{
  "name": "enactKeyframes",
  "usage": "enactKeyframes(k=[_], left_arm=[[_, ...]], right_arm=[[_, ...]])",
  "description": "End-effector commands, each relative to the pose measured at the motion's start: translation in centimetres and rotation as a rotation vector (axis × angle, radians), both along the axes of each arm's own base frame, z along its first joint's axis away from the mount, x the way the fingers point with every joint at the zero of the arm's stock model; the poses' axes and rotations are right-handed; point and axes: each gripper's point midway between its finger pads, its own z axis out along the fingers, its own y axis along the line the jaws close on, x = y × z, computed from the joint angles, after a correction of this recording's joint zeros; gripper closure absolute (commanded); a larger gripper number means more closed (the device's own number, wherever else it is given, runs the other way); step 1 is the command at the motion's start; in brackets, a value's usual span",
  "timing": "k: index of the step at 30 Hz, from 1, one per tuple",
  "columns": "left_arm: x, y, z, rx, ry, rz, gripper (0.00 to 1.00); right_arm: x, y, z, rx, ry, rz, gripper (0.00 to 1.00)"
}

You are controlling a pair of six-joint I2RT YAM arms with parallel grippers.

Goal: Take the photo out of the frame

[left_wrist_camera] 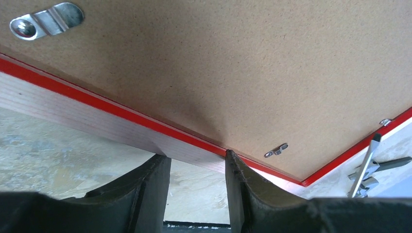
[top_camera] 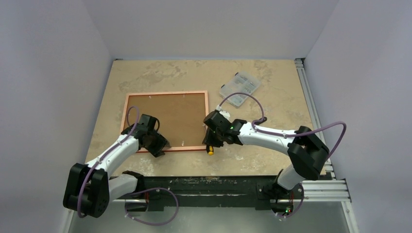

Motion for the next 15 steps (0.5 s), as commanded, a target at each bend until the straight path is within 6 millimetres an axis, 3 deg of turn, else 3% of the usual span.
enactKeyframes(k=[1, 8, 15], left_arm=[[0.7, -0.3, -0.9, -0.009, -0.032, 0.001, 0.57], [-0.2, 0.0, -1.5, -0.002, -0.001, 0.013, 0.63], [-0.7, 0.2, -1.9, 0.004, 0.011, 0.014, 0.64]], right_arm=[[0.5, 0.9, 1.4, 0.027, -0.01, -0.043, 1.0], [1.0, -0.7, 1.0, -0.02, -0.032, -0.136, 1.0], [1.3, 0.1, 0.6, -0.022, -0.023, -0.125, 1.0]])
